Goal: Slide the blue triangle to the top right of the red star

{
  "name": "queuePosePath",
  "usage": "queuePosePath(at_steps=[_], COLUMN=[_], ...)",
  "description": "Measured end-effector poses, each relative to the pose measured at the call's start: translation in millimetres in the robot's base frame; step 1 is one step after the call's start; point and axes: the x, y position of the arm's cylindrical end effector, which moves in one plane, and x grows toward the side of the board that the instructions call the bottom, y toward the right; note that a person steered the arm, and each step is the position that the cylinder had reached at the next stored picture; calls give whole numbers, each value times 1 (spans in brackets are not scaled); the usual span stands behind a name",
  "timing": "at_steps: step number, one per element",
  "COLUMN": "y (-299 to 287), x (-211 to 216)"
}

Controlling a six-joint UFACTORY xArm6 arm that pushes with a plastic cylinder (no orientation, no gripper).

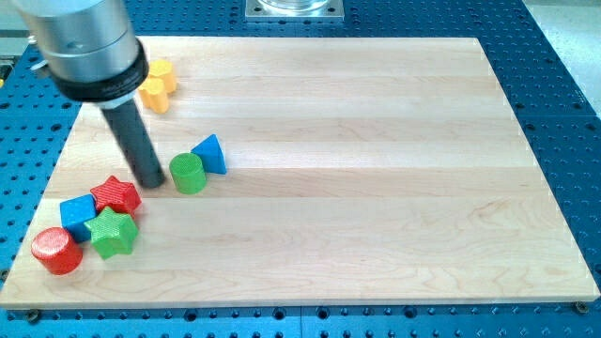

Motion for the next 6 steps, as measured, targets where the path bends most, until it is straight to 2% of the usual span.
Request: queuePosePath(at_steps=[1,2,3,6], y=[39,104,103,-19], x=[-49,-49,-38,9])
